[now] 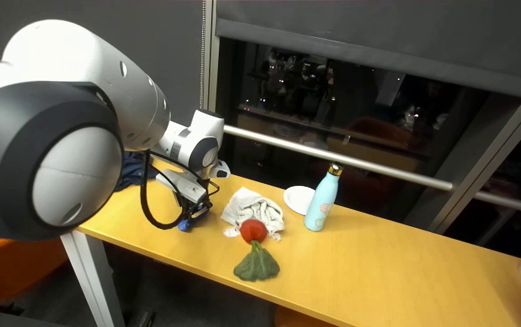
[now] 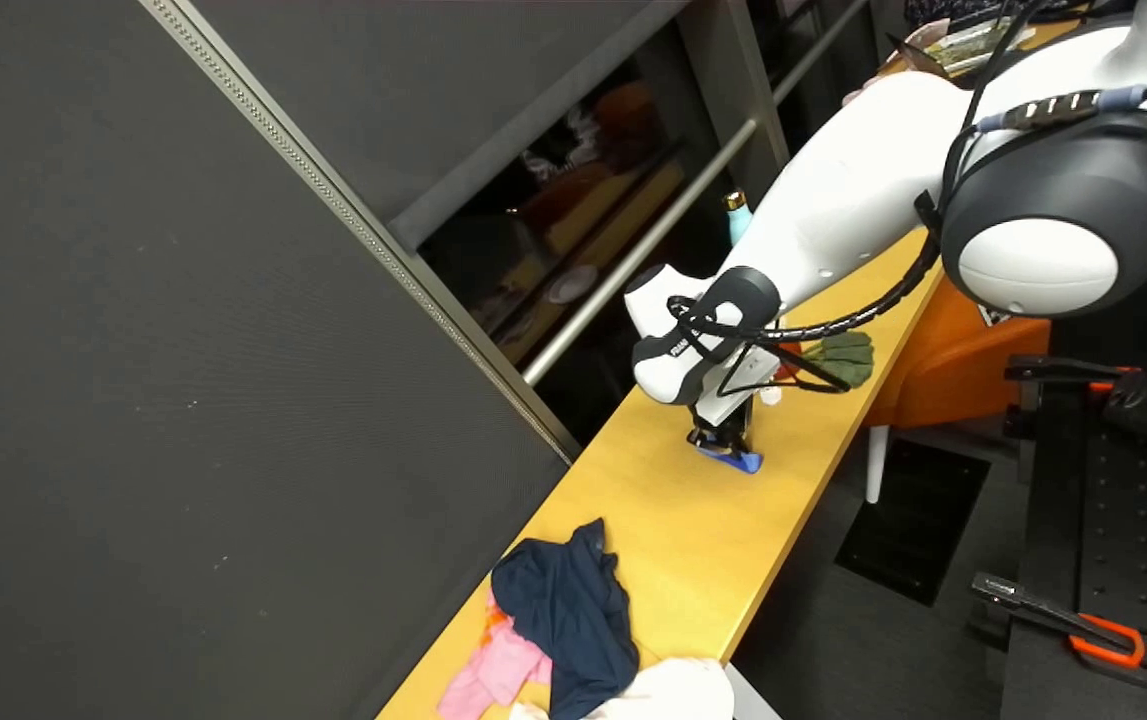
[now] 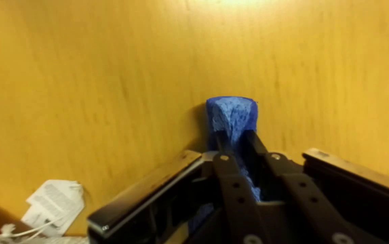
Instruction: Use the blue sponge to wipe the table
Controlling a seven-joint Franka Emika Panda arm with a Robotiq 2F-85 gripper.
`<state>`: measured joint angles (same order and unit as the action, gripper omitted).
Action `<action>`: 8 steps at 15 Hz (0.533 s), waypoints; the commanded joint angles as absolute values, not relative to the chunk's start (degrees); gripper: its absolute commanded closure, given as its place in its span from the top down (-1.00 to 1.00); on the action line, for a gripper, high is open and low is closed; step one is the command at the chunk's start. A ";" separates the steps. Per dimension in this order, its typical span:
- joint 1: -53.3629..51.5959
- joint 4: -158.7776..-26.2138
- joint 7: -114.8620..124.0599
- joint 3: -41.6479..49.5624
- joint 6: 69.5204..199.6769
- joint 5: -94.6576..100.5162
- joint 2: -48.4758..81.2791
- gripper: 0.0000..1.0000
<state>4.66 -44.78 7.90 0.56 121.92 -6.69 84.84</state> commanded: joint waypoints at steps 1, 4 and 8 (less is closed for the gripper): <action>5.17 -43.28 6.87 1.84 121.54 -4.63 87.37 -0.92; 2.50 -42.92 7.95 0.59 122.27 -4.58 87.37 -0.92; -3.02 -43.38 9.79 0.04 123.23 -3.89 87.28 -0.92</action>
